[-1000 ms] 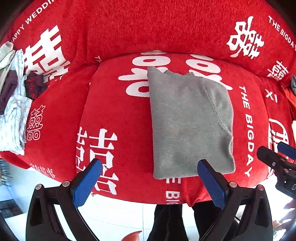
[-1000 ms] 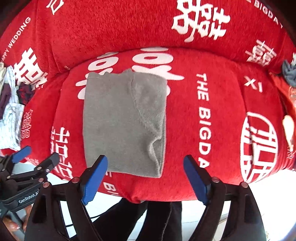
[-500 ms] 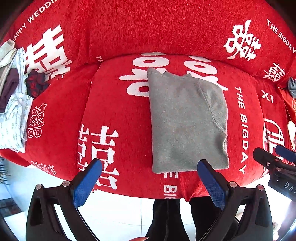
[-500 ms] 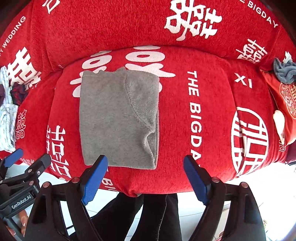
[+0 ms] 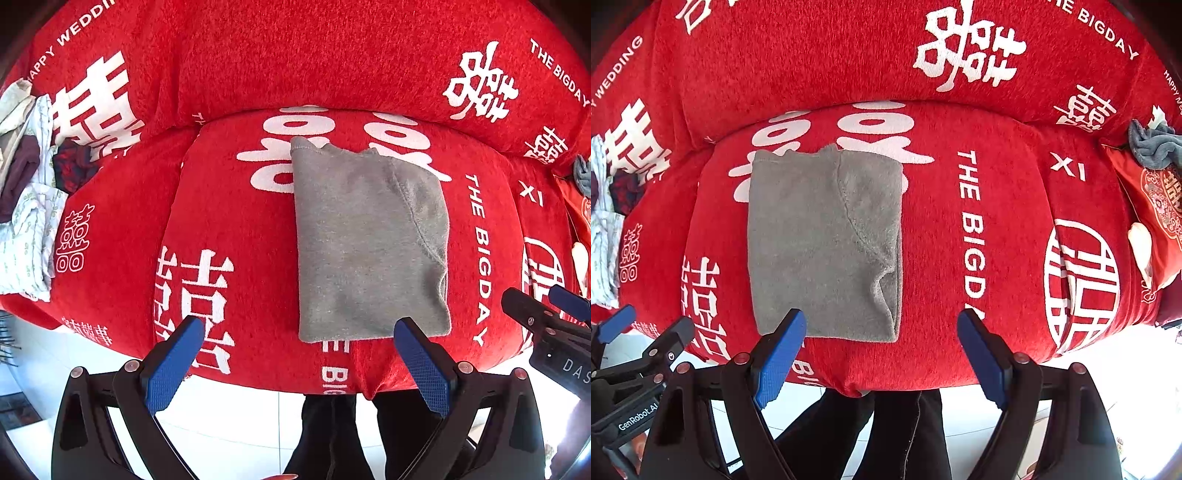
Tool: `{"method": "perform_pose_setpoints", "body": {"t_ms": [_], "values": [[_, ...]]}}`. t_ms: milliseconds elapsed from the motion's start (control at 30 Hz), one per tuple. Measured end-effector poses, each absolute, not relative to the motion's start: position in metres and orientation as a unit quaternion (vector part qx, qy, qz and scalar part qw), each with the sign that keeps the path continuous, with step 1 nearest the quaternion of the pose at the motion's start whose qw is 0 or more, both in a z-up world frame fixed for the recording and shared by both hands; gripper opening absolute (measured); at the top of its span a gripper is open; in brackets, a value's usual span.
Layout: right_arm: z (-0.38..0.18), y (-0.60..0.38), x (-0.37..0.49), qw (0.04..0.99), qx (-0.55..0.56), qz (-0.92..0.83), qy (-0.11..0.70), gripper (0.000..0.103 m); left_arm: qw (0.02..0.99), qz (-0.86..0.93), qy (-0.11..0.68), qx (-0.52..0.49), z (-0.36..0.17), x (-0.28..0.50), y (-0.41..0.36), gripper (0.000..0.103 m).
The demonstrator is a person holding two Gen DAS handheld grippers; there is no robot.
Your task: Fold small clothes
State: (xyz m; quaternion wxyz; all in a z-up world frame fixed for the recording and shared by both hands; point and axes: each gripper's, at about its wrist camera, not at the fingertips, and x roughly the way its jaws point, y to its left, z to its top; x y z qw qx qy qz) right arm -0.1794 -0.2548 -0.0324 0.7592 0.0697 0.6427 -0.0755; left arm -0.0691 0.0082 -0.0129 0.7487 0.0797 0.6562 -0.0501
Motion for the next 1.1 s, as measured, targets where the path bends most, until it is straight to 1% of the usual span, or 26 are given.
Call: {"method": "perform_pose_setpoints", "body": {"t_ms": [1100], "values": [[-0.0322,-0.2537,-0.1771,0.759,0.066,-0.074,0.643,0.086,0.749,-0.048,0.655,0.088,-0.0122,-0.0643,0.0108,0.103]]}}
